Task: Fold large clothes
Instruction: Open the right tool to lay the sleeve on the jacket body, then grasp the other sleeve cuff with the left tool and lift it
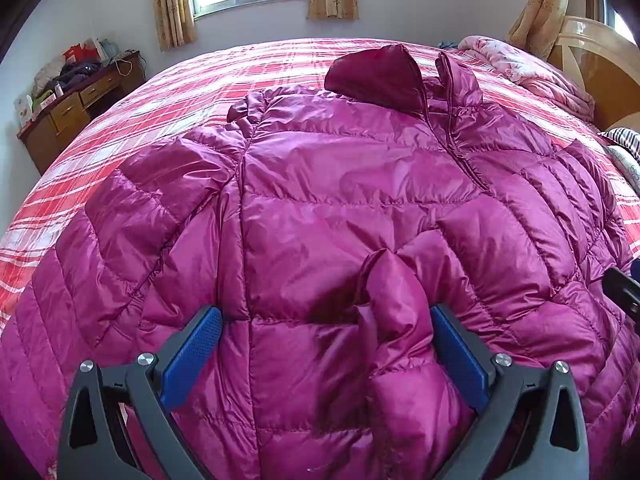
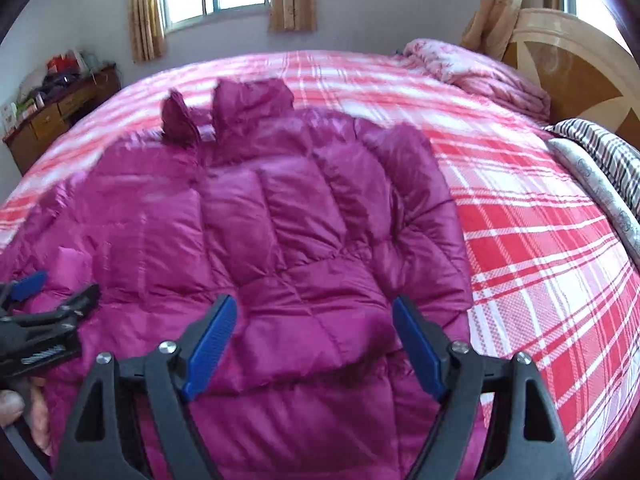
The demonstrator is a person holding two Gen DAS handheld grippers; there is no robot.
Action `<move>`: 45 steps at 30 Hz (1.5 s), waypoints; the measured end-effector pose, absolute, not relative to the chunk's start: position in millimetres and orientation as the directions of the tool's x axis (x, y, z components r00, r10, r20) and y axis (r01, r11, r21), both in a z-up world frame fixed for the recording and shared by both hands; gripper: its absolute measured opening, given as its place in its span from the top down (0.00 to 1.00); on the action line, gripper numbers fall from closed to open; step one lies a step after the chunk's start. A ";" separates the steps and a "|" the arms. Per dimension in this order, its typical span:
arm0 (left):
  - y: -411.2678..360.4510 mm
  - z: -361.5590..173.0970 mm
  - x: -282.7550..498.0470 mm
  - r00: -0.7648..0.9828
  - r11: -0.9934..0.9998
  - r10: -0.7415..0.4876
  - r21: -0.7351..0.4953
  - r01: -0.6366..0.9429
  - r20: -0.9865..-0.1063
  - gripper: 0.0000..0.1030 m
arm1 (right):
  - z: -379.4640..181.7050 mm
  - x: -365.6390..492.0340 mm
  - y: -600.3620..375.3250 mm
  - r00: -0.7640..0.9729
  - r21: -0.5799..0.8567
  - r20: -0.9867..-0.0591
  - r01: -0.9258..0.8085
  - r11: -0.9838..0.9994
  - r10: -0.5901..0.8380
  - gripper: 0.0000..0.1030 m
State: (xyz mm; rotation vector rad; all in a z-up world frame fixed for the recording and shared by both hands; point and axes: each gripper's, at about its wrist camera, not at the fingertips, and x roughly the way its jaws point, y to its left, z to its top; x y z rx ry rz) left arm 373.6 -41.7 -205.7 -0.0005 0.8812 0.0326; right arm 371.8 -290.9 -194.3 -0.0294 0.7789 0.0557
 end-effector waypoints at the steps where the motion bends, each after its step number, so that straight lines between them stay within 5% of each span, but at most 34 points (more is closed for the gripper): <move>1: -42.0 -205.6 373.5 0.636 0.999 0.029 0.013 -0.029 -0.771 0.01 | -193.5 367.9 -285.9 0.714 0.011 -0.698 -0.081 0.997 0.066 0.20; 16: -8.6 -181.2 335.6 0.680 0.997 -0.036 -0.076 -0.030 -0.732 0.01 | -227.4 371.2 -264.0 0.694 -0.016 -0.714 -0.144 0.989 0.090 0.17; 26: 146.0 -148.8 217.9 0.716 0.928 0.338 0.088 -0.363 -0.611 0.01 | -226.6 363.3 -261.1 0.712 -0.031 -0.698 -0.129 0.991 0.071 0.14; 30: 206.2 -167.4 181.7 0.645 0.864 0.371 -0.007 -0.504 -0.668 0.01 | -226.5 362.4 -261.0 0.714 -0.040 -0.697 -0.126 0.991 0.063 0.14; 34: 226.7 -192.1 170.1 0.651 0.848 0.239 -0.172 -0.502 -0.721 0.03 | -226.4 361.0 -261.1 0.720 -0.044 -0.692 -0.121 0.992 0.058 0.13; 37: 213.8 -198.0 173.7 0.686 0.867 0.208 -0.194 -0.460 -0.698 0.24 | -226.1 359.0 -261.7 0.725 -0.042 -0.687 -0.116 0.992 0.055 0.12; 41: 207.5 -195.6 188.9 0.695 0.894 0.193 -0.169 -0.416 -0.692 0.78 | -225.4 357.8 -263.4 0.730 -0.037 -0.681 -0.111 0.993 0.056 0.11; 45: 215.7 -165.7 194.8 0.723 0.913 0.234 -0.110 -0.394 -0.650 0.87 | -221.6 354.7 -266.4 0.731 -0.025 -0.678 -0.119 0.993 0.070 0.11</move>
